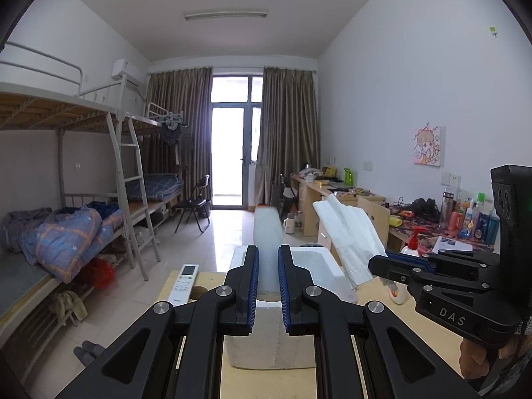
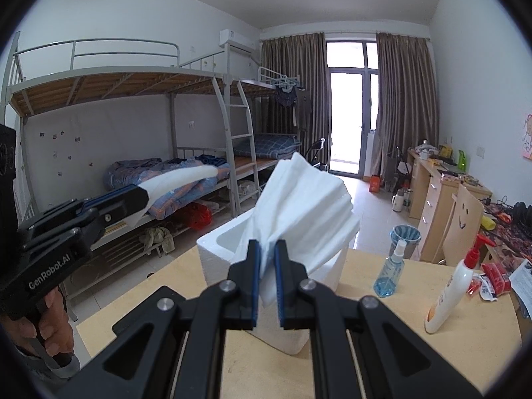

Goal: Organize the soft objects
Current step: 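Lift and carry the strip and tissue with both tools over the foam box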

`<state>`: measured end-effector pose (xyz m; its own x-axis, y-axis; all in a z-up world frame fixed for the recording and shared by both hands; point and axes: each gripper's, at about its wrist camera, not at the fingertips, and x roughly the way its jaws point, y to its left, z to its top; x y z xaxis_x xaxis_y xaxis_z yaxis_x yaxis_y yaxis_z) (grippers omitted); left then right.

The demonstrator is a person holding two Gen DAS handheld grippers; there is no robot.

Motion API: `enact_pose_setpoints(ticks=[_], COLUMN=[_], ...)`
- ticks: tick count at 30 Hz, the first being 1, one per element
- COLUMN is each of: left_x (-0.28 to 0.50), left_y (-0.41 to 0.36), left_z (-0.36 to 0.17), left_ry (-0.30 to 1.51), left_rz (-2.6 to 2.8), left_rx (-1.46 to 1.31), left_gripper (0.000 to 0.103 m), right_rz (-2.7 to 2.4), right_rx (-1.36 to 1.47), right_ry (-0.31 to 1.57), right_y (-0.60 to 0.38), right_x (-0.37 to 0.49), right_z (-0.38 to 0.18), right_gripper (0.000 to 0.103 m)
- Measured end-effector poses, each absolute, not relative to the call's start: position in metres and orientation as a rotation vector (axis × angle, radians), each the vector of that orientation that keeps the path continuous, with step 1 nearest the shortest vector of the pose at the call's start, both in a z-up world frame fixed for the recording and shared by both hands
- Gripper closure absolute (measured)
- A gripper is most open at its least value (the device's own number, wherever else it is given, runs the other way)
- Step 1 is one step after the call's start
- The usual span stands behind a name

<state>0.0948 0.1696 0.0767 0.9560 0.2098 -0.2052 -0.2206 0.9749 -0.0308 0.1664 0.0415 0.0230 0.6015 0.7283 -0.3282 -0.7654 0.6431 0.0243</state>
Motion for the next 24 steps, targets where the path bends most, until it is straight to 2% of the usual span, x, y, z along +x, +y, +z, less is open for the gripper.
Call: enact_pose_setpoints(ticks=[24], left_x=[0.172], left_y=[0.187], left_z=[0.071], left_ry=[0.259], left_rz=[0.215], left_rx=[-0.033], left_gripper=[0.090], right_rz=[0.851], right_rx=[-0.162], right_ry=[0.333], right_y=[0.073], right_x=[0.213], right_z=[0.021], right_gripper=[0.092])
